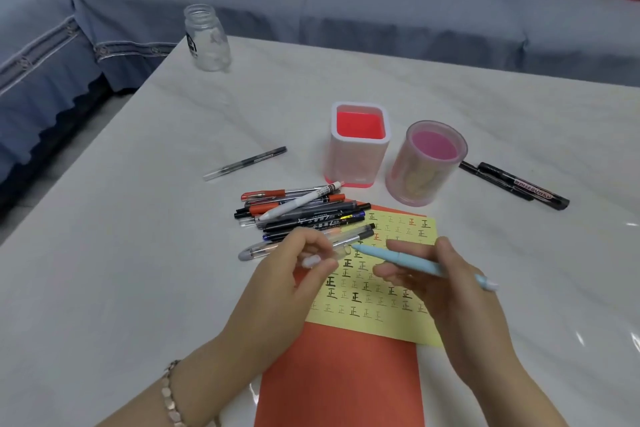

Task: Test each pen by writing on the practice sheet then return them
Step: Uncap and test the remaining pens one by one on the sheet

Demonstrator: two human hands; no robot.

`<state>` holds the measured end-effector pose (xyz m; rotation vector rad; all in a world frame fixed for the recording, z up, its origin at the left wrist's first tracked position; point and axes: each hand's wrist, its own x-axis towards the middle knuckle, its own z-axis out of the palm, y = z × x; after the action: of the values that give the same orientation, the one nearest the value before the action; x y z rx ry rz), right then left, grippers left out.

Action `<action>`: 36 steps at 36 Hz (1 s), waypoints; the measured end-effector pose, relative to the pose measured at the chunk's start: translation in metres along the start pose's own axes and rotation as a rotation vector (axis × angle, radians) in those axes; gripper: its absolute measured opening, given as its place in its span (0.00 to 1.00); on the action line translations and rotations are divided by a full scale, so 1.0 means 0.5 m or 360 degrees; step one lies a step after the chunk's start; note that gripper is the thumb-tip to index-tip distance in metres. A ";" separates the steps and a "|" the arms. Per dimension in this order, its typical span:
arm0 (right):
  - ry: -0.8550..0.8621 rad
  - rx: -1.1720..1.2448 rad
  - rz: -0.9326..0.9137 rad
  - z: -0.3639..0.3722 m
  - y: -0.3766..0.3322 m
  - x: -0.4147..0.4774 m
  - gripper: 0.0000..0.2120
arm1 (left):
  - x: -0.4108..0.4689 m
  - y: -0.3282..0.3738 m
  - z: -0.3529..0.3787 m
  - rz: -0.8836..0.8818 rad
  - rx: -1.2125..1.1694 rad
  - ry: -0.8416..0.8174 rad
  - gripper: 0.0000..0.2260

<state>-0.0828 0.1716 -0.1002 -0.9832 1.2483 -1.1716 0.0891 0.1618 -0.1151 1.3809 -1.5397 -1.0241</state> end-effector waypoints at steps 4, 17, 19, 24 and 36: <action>-0.0020 -0.0008 -0.0053 -0.001 -0.004 -0.003 0.33 | -0.001 0.012 -0.003 0.0024 -0.0014 0.0016 0.06; -0.0080 -0.0227 -0.0127 -0.005 -0.025 -0.014 0.16 | 0.001 0.014 0.001 0.0157 0.0145 -0.0058 0.06; -0.0058 -0.0346 -0.0147 -0.002 -0.031 -0.015 0.13 | 0.002 0.008 0.001 0.0262 0.0262 -0.0099 0.03; 0.0029 -0.0383 -0.0278 0.011 -0.053 0.004 0.11 | 0.002 0.015 -0.015 0.0472 0.0363 -0.0178 0.03; -0.0419 -0.0155 -0.0238 0.229 -0.094 0.046 0.17 | -0.024 0.035 -0.183 0.0314 0.0084 0.0244 0.03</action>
<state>0.0246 0.1337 -0.0469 -1.2778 1.0428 -1.0625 0.1698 0.1700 -0.0678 1.2830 -1.5621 -0.7455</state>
